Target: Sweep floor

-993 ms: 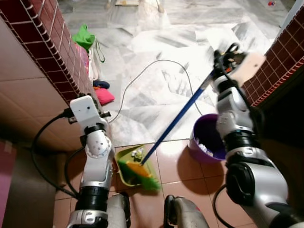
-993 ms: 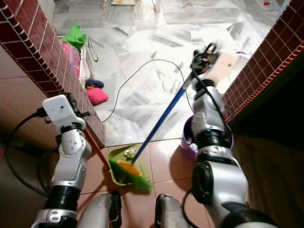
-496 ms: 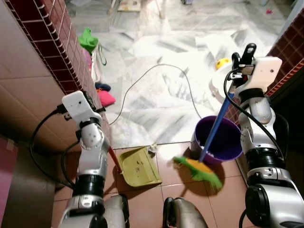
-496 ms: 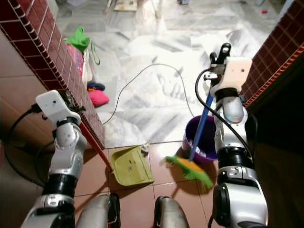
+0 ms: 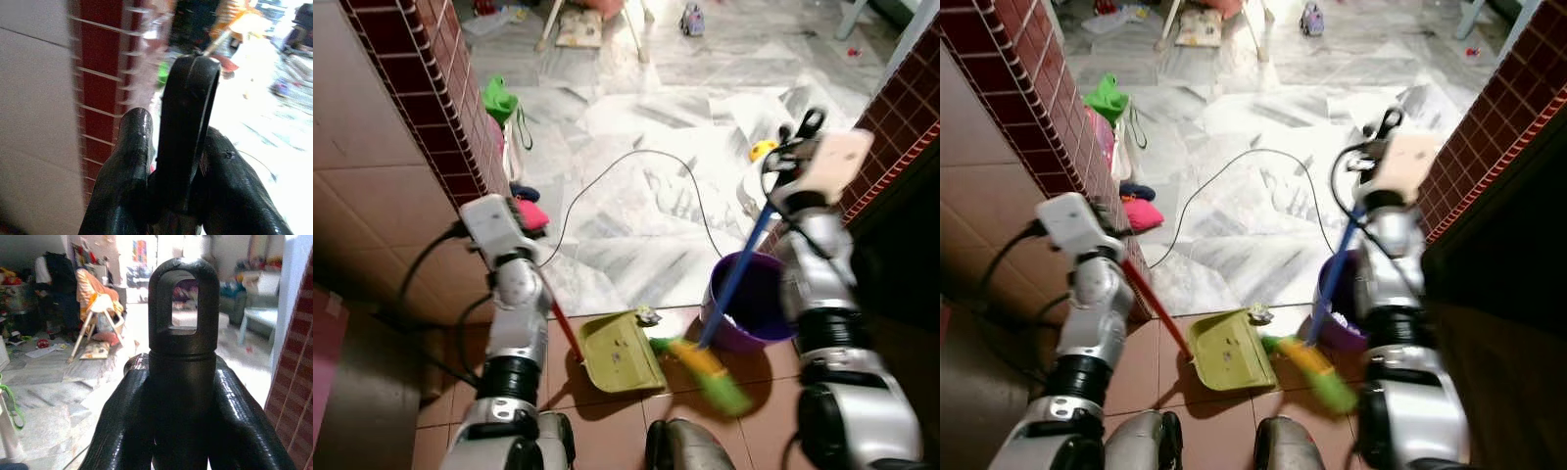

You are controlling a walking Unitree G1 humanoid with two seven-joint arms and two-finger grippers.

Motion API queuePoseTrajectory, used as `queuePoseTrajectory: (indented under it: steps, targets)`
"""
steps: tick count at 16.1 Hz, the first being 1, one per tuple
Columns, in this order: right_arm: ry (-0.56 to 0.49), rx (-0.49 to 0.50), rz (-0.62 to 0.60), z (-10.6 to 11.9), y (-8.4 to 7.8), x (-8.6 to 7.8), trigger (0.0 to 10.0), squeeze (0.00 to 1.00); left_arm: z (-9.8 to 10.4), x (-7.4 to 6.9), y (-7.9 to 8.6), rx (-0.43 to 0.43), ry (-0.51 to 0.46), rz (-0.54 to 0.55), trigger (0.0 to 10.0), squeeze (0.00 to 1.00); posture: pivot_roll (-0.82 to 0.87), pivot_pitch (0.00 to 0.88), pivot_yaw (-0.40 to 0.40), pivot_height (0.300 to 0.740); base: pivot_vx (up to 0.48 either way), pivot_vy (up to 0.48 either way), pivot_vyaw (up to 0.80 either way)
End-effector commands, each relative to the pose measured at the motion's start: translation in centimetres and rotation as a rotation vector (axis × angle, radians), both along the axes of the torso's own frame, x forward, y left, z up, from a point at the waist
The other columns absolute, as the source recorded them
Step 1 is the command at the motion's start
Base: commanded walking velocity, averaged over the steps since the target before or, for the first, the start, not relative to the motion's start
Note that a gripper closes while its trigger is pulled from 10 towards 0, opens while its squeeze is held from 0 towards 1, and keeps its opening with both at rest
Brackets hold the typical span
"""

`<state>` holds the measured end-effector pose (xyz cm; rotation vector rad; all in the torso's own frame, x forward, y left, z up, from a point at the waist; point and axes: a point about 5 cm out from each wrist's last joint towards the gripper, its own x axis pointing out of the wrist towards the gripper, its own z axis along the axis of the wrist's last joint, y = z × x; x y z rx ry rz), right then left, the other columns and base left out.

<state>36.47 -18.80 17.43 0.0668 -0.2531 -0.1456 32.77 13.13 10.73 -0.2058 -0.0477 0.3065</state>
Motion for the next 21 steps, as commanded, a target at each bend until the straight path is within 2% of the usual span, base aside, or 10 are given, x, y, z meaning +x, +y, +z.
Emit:
queuePoseTrajectory:
  steps: [1, 4, 7, 9, 11, 15, 21]
  targets:
    - [0.0, 0.067, -0.013, 0.4, 0.3, 0.3, 10.0, 0.0, -0.3, -0.2, -0.8, -0.017, 0.005, -0.029, 10.0, 0.0, -0.1, 0.002, -0.028, 0.74, 0.0, 0.0, 0.0]
    - [0.003, 0.164, 0.031, 1.0, 1.9, 0.7, 10.0, 0.0, -1.3, -0.4, -1.9, -0.028, 0.044, -0.075, 10.0, 0.0, -0.11, 0.002, -0.025, 0.74, 0.0, 0.0, 0.0]
    - [-0.03, 0.207, 0.079, 2.4, 2.4, 0.9, 10.0, 0.0, -1.5, -0.4, -2.3, -0.062, 0.039, -0.087, 10.0, 0.0, -0.11, 0.0, -0.025, 0.74, 0.0, 0.0, 0.0]
    - [-0.062, 0.212, 0.101, 3.4, 2.4, 1.0, 10.0, 0.0, -1.1, -0.1, -2.0, -0.072, 0.015, -0.081, 10.0, 0.0, -0.12, 0.0, -0.025, 0.74, 0.0, 0.0, 0.0]
    - [-0.148, 0.147, 0.135, 5.5, 2.3, 1.0, 10.0, 0.0, -0.6, 0.3, -1.0, -0.07, -0.007, -0.044, 10.0, 0.0, -0.12, 0.0, -0.027, 0.74, 0.0, 0.0, 0.0]
    - [-0.258, 0.101, 0.204, 8.4, 2.2, 1.2, 10.0, 0.0, 0.2, 0.9, 0.2, -0.06, -0.039, -0.002, 10.0, 0.0, -0.13, 0.0, -0.03, 0.74, 0.0, 0.0, 0.0]
    - [-0.362, 0.043, 0.255, 11.9, 2.1, 1.5, 10.0, 0.0, 0.4, 1.5, 0.3, -0.076, -0.055, 0.013, 10.0, 0.0, -0.15, 0.0, -0.048, 0.74, 0.0, 0.0, 0.0]
